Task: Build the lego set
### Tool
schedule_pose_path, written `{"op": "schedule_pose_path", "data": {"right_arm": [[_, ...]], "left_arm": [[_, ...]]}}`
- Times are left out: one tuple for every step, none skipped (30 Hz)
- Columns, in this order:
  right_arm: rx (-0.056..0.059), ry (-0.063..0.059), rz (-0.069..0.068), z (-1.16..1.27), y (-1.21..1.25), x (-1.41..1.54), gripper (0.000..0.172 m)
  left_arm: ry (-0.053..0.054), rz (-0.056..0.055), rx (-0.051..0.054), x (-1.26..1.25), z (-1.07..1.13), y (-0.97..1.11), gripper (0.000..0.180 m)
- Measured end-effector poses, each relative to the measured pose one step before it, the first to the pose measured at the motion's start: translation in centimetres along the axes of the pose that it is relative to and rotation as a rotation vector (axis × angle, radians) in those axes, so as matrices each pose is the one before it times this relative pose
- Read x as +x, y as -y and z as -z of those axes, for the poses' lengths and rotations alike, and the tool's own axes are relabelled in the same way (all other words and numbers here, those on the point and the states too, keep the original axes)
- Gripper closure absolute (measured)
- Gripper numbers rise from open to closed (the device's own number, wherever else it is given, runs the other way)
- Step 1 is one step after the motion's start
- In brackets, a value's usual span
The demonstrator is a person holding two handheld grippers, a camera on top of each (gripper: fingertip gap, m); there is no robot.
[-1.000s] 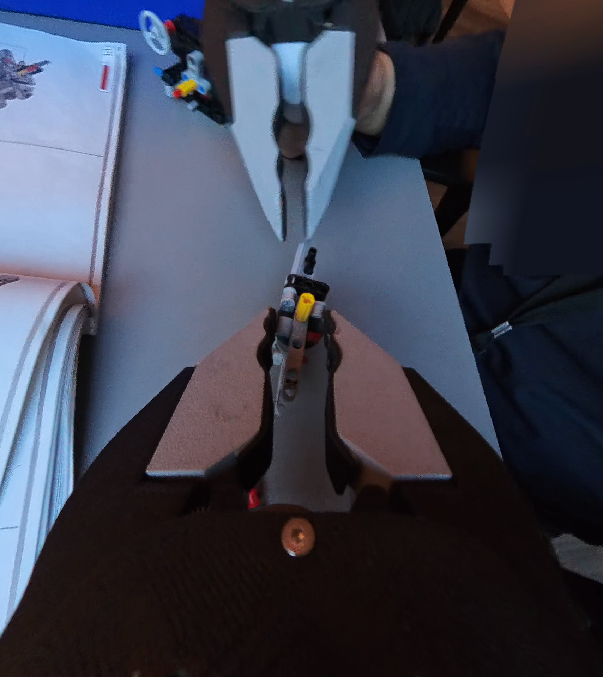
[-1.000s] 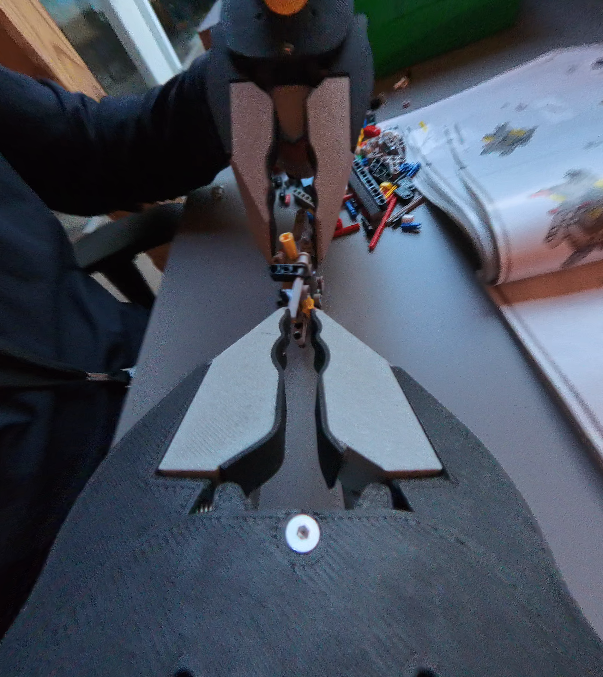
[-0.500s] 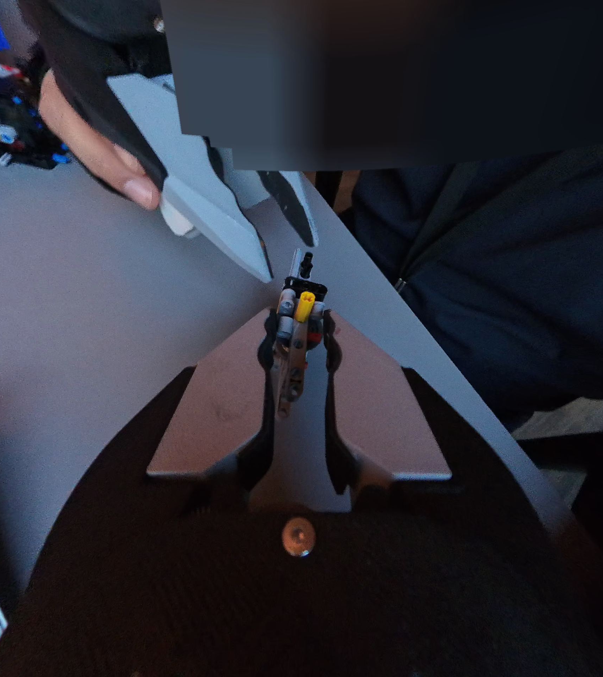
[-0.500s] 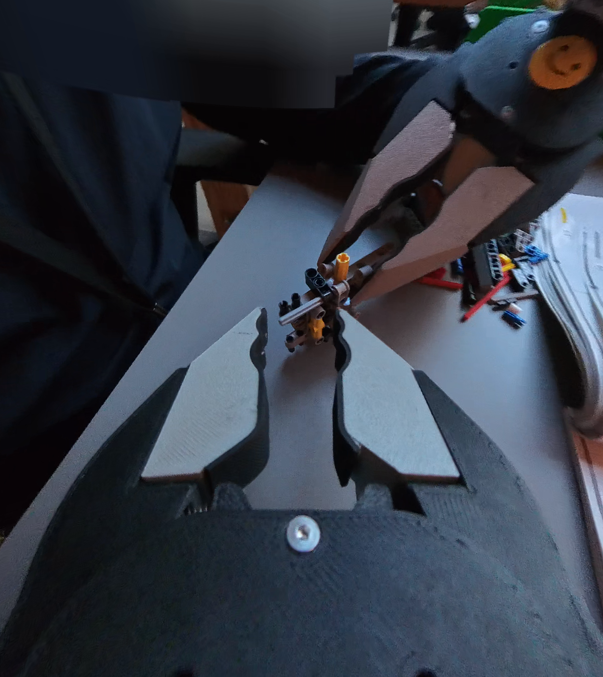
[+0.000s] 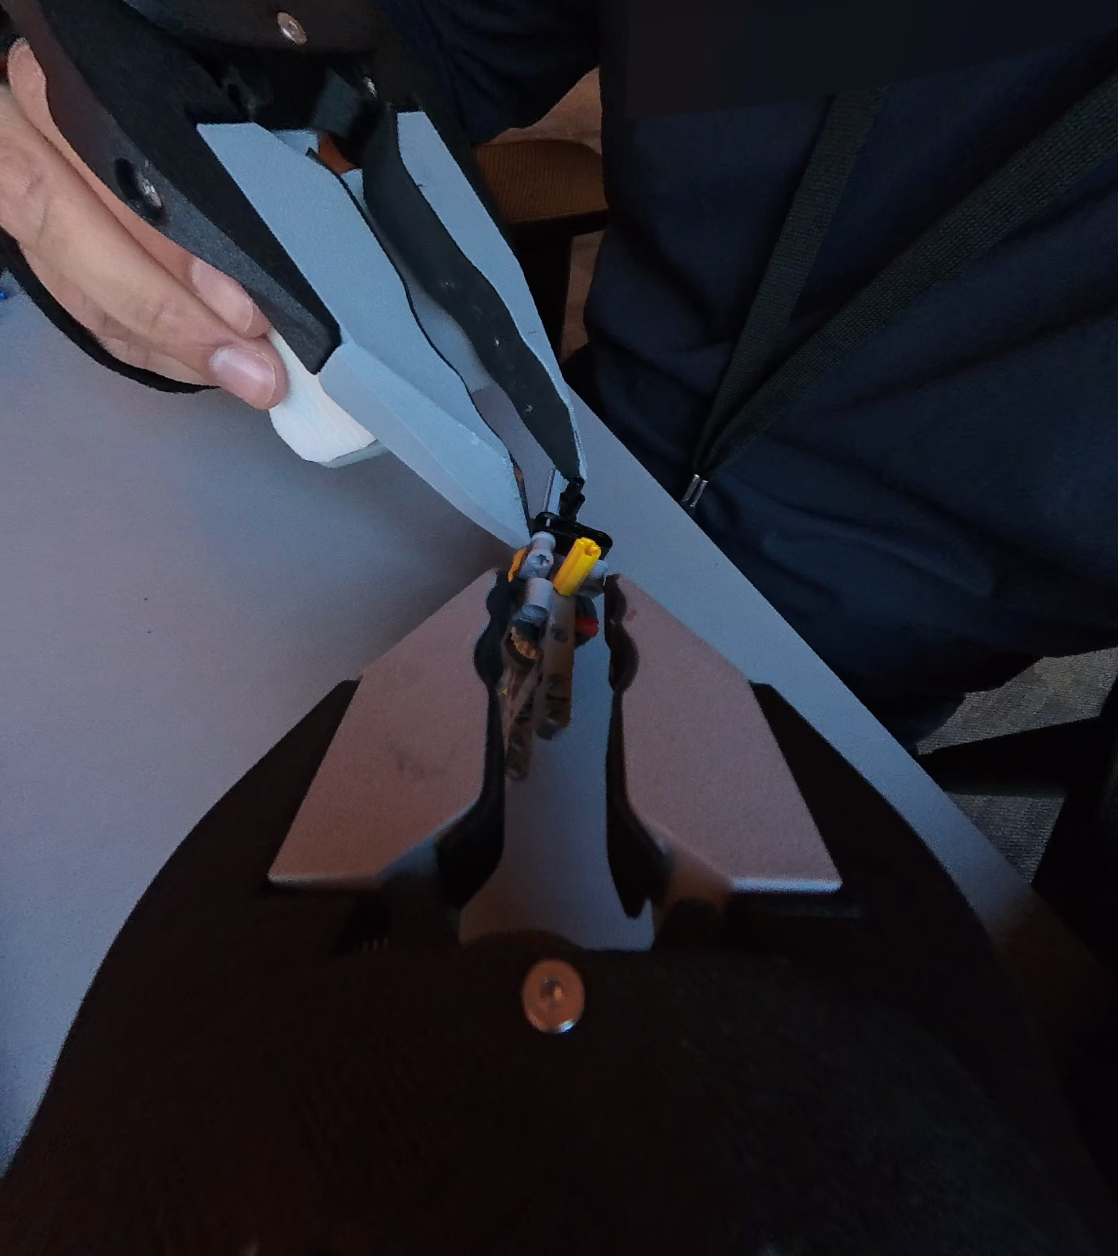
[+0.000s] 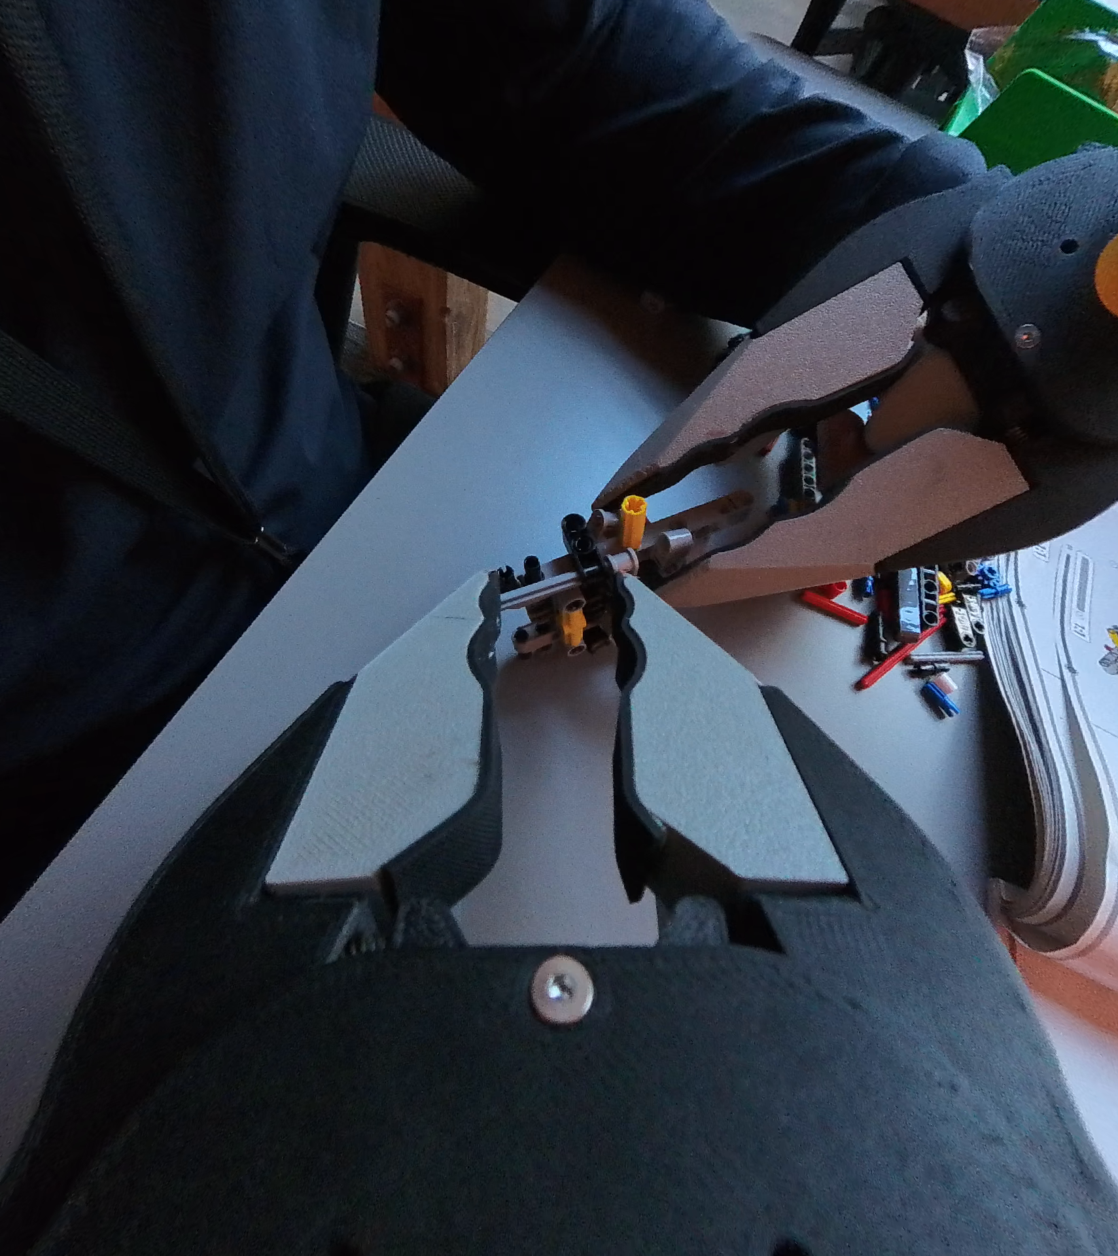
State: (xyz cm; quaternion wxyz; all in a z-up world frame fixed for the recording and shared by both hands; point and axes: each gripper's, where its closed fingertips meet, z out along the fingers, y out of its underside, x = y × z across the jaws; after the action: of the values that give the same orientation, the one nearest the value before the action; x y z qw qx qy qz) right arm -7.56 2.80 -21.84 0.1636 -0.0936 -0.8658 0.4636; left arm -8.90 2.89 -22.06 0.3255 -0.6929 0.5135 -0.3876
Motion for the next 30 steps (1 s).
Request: {"op": "schedule_pose_path", "data": {"right_arm": [[-0.0005, -0.0025, -0.0038, 0.013, -0.009, 0.044, 0.142], [0.0031, -0.0028, -0.0063, 0.021, -0.036, 0.068, 0.142], [0.0048, -0.0042, -0.0062, 0.028, -0.037, 0.097, 0.142], [0.0039, -0.0065, -0.0065, 0.021, -0.052, 0.122, 0.142], [-0.0012, -0.0054, -0.0060, 0.034, -0.143, 0.102, 0.150], [0.0023, -0.0129, -0.0063, 0.005, -0.111, 0.248, 0.150], [0.0067, -0.0035, -0.0089, 0.009, -0.043, 0.137, 0.150], [0.0072, 0.0042, -0.0135, 0.017, -0.017, 0.058, 0.150], [0.0044, 0.0027, -0.0118, 0.011, -0.033, 0.068, 0.150], [0.0023, -0.0011, -0.0061, 0.037, -0.027, 0.076, 0.150], [0.0009, -0.0027, -0.0010, 0.027, -0.024, 0.070, 0.150], [-0.0003, -0.0027, 0.0007, 0.042, -0.026, 0.040, 0.150], [0.0000, -0.0003, 0.0011, 0.009, 0.009, 0.004, 0.150], [0.0017, 0.0036, 0.0007, -0.022, 0.046, -0.074, 0.150], [0.0043, 0.0054, 0.0009, -0.037, 0.131, -0.121, 0.150], [0.0033, 0.0018, 0.0012, -0.037, 0.135, -0.083, 0.148], [0.0016, 0.0037, 0.0025, -0.014, 0.105, -0.106, 0.148], [0.0012, 0.0013, 0.0017, 0.008, 0.090, -0.079, 0.148], [-0.0001, 0.0010, 0.0021, 0.014, 0.027, -0.071, 0.148], [-0.0003, 0.0040, 0.0012, 0.023, 0.006, -0.105, 0.148], [0.0014, 0.0058, -0.0019, 0.052, 0.024, -0.113, 0.149], [0.0017, 0.0084, -0.0057, 0.060, 0.024, -0.118, 0.149], [0.0035, 0.0090, -0.0073, 0.043, 0.038, -0.117, 0.149], [0.0128, 0.0034, -0.0014, 0.065, 0.213, -0.075, 0.150], [0.0154, -0.0049, 0.0108, 0.071, 0.295, -0.018, 0.152], [0.0032, -0.0065, 0.0142, -0.009, 0.163, -0.025, 0.152], [0.0019, -0.0033, 0.0107, -0.093, 0.156, -0.067, 0.152], [0.0040, 0.0038, 0.0071, -0.177, 0.135, -0.154, 0.152], [0.0064, 0.0115, 0.0032, -0.210, 0.107, -0.217, 0.153], [0.0109, 0.0166, -0.0035, -0.150, 0.127, -0.222, 0.153]], "left_arm": [[0.0013, 0.0016, 0.0009, -0.053, 0.013, 0.001, 0.155], [0.0043, 0.0038, 0.0013, -0.115, 0.044, -0.005, 0.155], [0.0295, 0.0106, -0.0018, -0.505, 0.062, -0.094, 0.148], [0.0349, 0.0130, -0.0095, -0.601, 0.060, -0.244, 0.137], [0.0120, 0.0188, -0.0225, -0.220, 0.090, -0.477, 0.135], [0.0045, 0.0108, -0.0239, -0.034, 0.058, -0.526, 0.139], [0.0119, -0.0023, -0.0201, -0.051, 0.027, -0.468, 0.141], [0.0135, -0.0116, -0.0174, -0.035, -0.004, -0.382, 0.144], [0.0139, -0.0094, -0.0130, -0.025, -0.010, -0.220, 0.147], [0.0083, -0.0109, -0.0101, 0.037, 0.029, -0.105, 0.150], [0.0142, -0.0157, -0.0032, -0.037, 0.082, 0.039, 0.152], [0.0127, -0.0202, -0.0015, -0.015, 0.068, 0.040, 0.154], [0.0039, -0.0189, 0.0018, 0.071, 0.029, 0.073, 0.154], [-0.0079, -0.0111, 0.0068, 0.160, -0.031, 0.106, 0.155], [-0.0121, -0.0007, 0.0078, 0.131, -0.115, 0.059, 0.155], [-0.0156, 0.0073, 0.0109, 0.096, -0.134, 0.044, 0.155], [-0.0209, 0.0089, 0.0141, 0.175, -0.070, 0.081, 0.155], [-0.0163, 0.0103, 0.0094, 0.087, -0.041, 0.041, 0.155], [-0.0174, 0.0120, 0.0053, 0.106, -0.065, 0.052, 0.155], [-0.0162, 0.0096, 0.0034, 0.101, -0.094, 0.077, 0.155], [-0.0155, 0.0118, 0.0049, 0.080, -0.120, 0.081, 0.155], [-0.0196, 0.0148, 0.0048, 0.122, -0.105, 0.073, 0.155], [-0.0215, 0.0119, 0.0039, 0.164, -0.097, 0.044, 0.155], [-0.0189, 0.0089, 0.0019, 0.136, -0.073, 0.016, 0.156], [-0.0061, 0.0055, 0.0026, -0.046, -0.057, 0.031, 0.155], [-0.0044, 0.0005, -0.0002, -0.014, -0.018, 0.011, 0.155], [-0.0019, -0.0052, -0.0007, 0.006, -0.029, 0.007, 0.155], [-0.0038, -0.0036, -0.0015, 0.046, -0.061, 0.031, 0.155], [-0.0074, -0.0050, -0.0024, 0.091, -0.102, 0.035, 0.155], [-0.0115, -0.0045, -0.0033, 0.184, -0.157, 0.027, 0.155]]}}
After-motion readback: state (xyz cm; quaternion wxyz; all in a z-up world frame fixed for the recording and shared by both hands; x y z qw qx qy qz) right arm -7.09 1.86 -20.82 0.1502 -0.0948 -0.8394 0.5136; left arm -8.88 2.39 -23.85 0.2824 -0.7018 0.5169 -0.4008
